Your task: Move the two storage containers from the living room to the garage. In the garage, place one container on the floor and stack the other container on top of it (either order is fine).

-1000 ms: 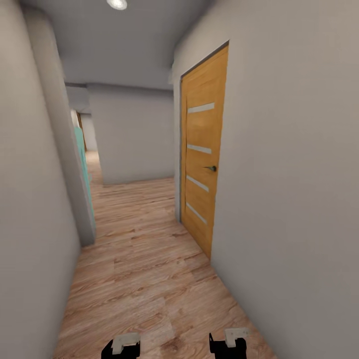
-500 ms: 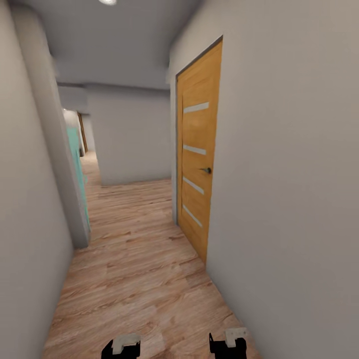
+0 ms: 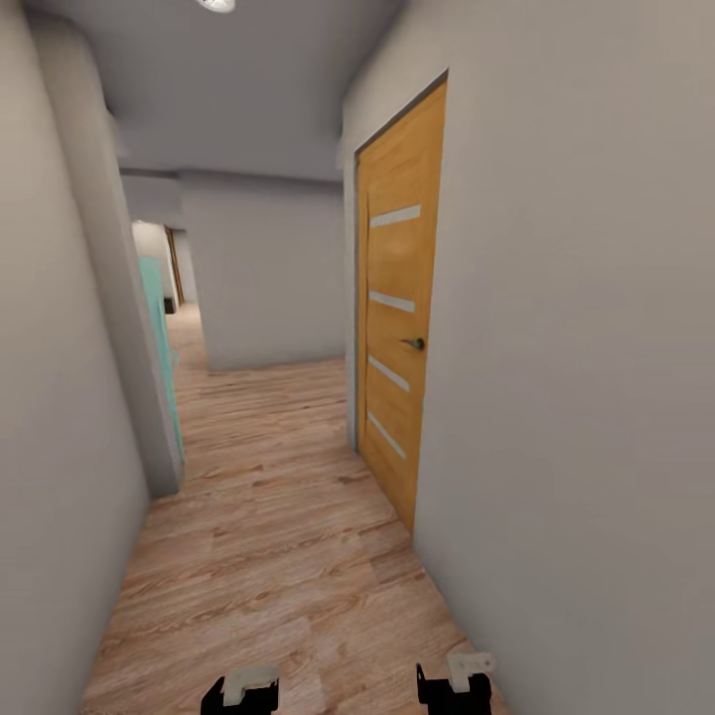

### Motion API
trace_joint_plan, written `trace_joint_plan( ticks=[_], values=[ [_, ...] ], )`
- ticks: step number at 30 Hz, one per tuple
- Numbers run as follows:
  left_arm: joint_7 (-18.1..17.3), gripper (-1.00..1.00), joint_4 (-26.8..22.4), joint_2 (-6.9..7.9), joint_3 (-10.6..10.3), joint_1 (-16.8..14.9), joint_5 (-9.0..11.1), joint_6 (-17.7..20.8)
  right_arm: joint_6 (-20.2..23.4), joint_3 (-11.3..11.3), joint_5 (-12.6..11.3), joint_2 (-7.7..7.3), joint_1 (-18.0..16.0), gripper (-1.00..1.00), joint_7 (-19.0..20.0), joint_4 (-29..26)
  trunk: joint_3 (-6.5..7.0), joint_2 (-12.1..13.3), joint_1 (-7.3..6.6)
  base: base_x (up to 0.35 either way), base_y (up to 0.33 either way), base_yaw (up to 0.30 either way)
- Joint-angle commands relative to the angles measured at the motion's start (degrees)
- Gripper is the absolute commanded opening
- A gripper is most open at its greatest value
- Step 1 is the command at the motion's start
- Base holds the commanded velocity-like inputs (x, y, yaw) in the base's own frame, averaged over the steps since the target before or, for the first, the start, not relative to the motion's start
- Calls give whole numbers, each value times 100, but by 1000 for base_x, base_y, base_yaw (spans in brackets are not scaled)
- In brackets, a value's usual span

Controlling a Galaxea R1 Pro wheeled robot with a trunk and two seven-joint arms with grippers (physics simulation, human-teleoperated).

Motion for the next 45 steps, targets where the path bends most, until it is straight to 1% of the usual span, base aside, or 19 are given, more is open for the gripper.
trace_joint_plan(
  ticks=[1,7,16,40,45],
  values=[
    [32,100,6,4,-49,-6,57,-23,-4,45,26,-2,-3,100,-60,4,0,-5,1,77,-2,158],
    [24,100,6,4,-56,-6,38,-23,-4,45,33,-2,-2,100,-60,3,37,-5,1,239,-1,138],
    [30,100,6,4,-51,-6,54,-22,-4,51,43,-2,-2,100,-60,5,45,-5,1,294,0,67],
    [17,100,6,-4,-49,-6,48,-23,-4,54,44,-2,-2,100,-60,5,45,-5,1,16,0,258],
    [15,100,6,-4,-52,-6,50,-23,-4,49,43,-4,-2,100,-58,5,45,-5,1,219,0,139]
  ],
)
